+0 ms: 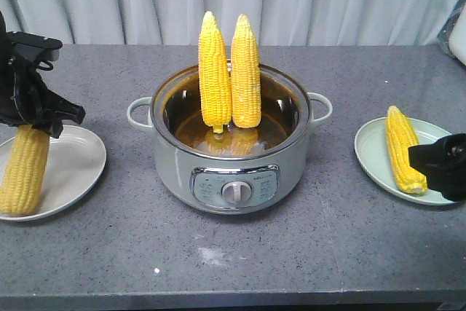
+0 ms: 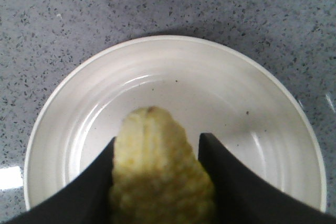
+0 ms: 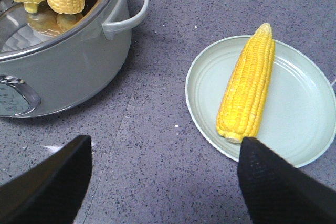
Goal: Distribute corn equally
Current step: 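Lower the corn onto the cream plate and open the left gripper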
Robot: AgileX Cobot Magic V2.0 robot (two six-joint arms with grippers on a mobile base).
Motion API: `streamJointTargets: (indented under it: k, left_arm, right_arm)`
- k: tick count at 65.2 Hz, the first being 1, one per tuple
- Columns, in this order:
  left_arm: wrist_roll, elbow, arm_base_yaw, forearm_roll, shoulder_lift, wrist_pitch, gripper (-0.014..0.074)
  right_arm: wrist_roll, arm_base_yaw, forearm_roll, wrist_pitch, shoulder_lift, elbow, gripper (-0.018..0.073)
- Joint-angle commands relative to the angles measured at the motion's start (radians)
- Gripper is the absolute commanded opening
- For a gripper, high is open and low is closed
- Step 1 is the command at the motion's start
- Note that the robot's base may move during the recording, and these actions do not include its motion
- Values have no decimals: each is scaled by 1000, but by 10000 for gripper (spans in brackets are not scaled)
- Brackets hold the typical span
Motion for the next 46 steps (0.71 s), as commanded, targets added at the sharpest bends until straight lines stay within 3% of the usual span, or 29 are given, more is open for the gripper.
streamJointTargets:
  k: [1, 25, 46]
  left_arm:
    - [-18, -31, 3, -4, -38, -44, 265]
    - [-24, -31, 3, -4, -36, -88, 519]
    - [-24, -31, 3, -4, -36, -88, 544]
  right_arm:
    - [-7, -3, -3, -61, -11, -23, 560]
    - [-7, -3, -3, -61, -11, -23, 560]
    - [-7, -3, -3, -61, -11, -23, 560]
